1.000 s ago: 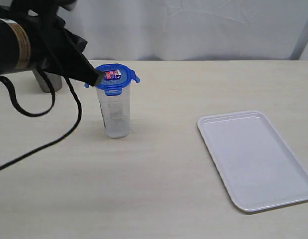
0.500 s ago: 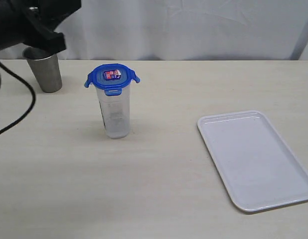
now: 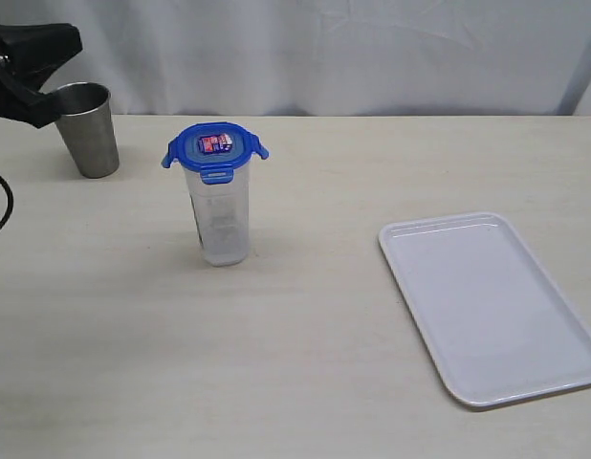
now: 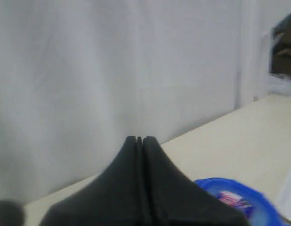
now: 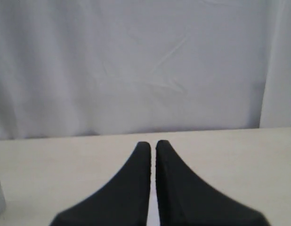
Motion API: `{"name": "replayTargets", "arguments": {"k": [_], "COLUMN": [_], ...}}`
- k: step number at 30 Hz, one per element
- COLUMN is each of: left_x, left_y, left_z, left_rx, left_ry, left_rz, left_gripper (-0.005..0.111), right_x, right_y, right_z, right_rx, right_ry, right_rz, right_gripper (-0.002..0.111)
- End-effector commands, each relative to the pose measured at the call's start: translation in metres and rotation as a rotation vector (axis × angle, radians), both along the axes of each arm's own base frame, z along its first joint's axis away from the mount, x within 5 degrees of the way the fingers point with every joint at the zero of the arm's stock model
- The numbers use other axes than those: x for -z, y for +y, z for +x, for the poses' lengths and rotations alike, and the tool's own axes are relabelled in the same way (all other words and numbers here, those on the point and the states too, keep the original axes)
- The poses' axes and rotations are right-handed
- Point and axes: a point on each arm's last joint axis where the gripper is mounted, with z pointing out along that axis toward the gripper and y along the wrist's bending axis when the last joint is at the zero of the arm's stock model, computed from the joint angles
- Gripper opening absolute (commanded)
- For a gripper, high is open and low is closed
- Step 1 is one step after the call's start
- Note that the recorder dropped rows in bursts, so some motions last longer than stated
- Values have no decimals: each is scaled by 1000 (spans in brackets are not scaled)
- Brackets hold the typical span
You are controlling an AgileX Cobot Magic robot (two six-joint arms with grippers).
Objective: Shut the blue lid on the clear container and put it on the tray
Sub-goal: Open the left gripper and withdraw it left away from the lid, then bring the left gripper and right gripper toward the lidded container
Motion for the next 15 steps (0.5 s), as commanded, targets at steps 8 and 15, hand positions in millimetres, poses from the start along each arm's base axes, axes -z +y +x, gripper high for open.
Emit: {"name": "replayTargets", "arguments": {"k": [8, 15], "left_x": [47, 50], "left_y": [77, 40], "left_z": [3, 6], "left_rx": [-884, -468], "left_ry": [113, 125], "left_rz": [73, 113], "left_gripper": [0, 0], "right_x": [-11, -12], "right_y": [-2, -2], "right_z": [-1, -1], "right_rx": [-5, -2], "right_ry": [-112, -123], "right_rz": [231, 220], "right_gripper": [4, 4]}}
